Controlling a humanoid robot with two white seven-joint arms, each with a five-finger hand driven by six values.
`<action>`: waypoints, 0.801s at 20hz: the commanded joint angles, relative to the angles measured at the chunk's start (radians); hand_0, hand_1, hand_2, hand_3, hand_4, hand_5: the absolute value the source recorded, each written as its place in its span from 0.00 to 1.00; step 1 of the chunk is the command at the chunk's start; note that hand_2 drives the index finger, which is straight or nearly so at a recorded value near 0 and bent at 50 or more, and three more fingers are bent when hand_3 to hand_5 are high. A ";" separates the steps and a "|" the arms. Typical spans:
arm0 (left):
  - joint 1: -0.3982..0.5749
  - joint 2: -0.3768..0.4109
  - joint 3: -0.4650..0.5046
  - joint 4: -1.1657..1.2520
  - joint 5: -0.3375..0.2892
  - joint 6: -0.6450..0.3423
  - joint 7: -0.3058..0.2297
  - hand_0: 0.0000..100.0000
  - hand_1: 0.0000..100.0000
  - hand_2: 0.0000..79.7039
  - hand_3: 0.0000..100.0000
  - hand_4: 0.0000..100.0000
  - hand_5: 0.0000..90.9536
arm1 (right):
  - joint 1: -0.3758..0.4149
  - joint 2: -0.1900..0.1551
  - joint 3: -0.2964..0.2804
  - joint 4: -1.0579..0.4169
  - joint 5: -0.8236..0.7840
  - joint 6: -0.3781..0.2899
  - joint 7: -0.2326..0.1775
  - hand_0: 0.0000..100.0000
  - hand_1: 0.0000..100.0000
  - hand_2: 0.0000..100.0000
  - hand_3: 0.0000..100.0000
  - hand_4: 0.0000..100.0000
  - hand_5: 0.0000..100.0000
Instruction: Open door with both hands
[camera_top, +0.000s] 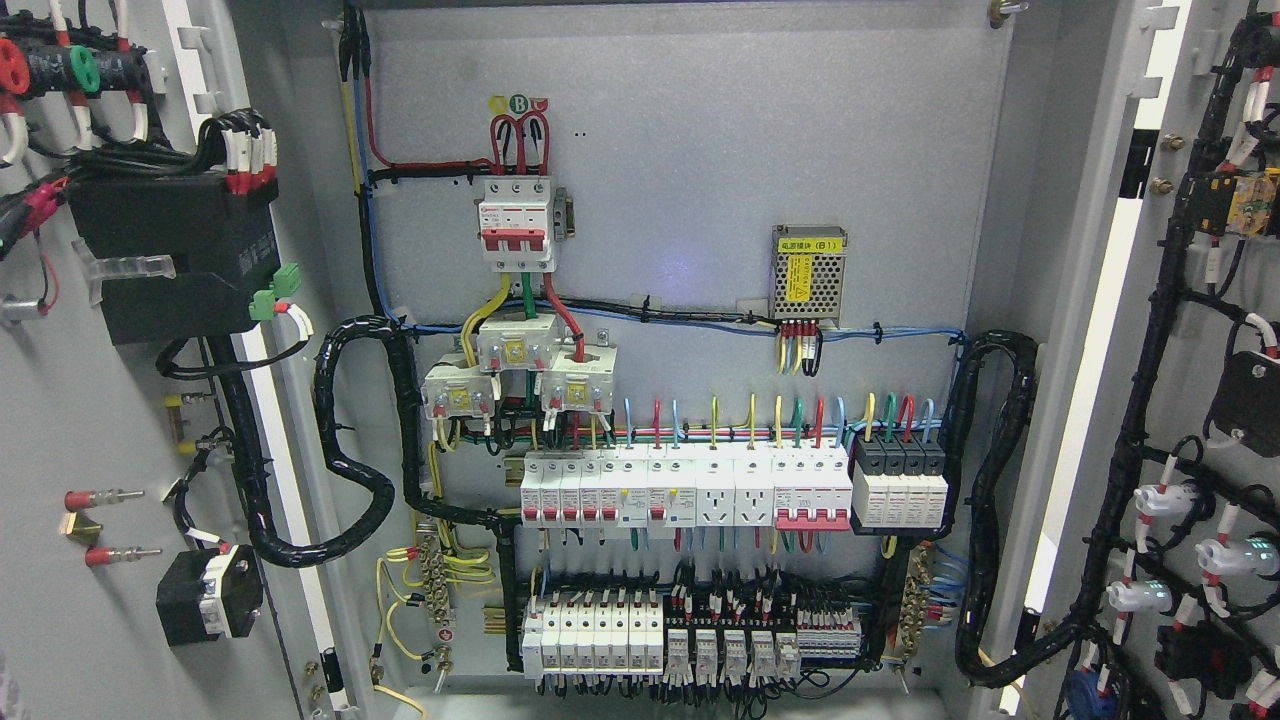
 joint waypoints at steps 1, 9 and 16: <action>0.025 0.000 0.002 -0.001 0.000 0.000 0.000 0.00 0.00 0.00 0.00 0.04 0.00 | 0.011 -0.017 -0.023 0.045 0.003 -0.008 -0.036 0.00 0.00 0.00 0.00 0.00 0.00; 0.025 0.000 -0.002 -0.006 0.000 0.000 0.000 0.00 0.00 0.00 0.00 0.04 0.00 | 0.045 -0.025 -0.060 0.071 0.004 -0.044 -0.057 0.00 0.00 0.00 0.00 0.00 0.00; 0.029 0.007 -0.029 -0.008 -0.001 -0.005 0.001 0.00 0.00 0.00 0.00 0.04 0.00 | 0.116 -0.032 -0.146 0.103 0.006 -0.051 -0.091 0.00 0.00 0.00 0.00 0.00 0.00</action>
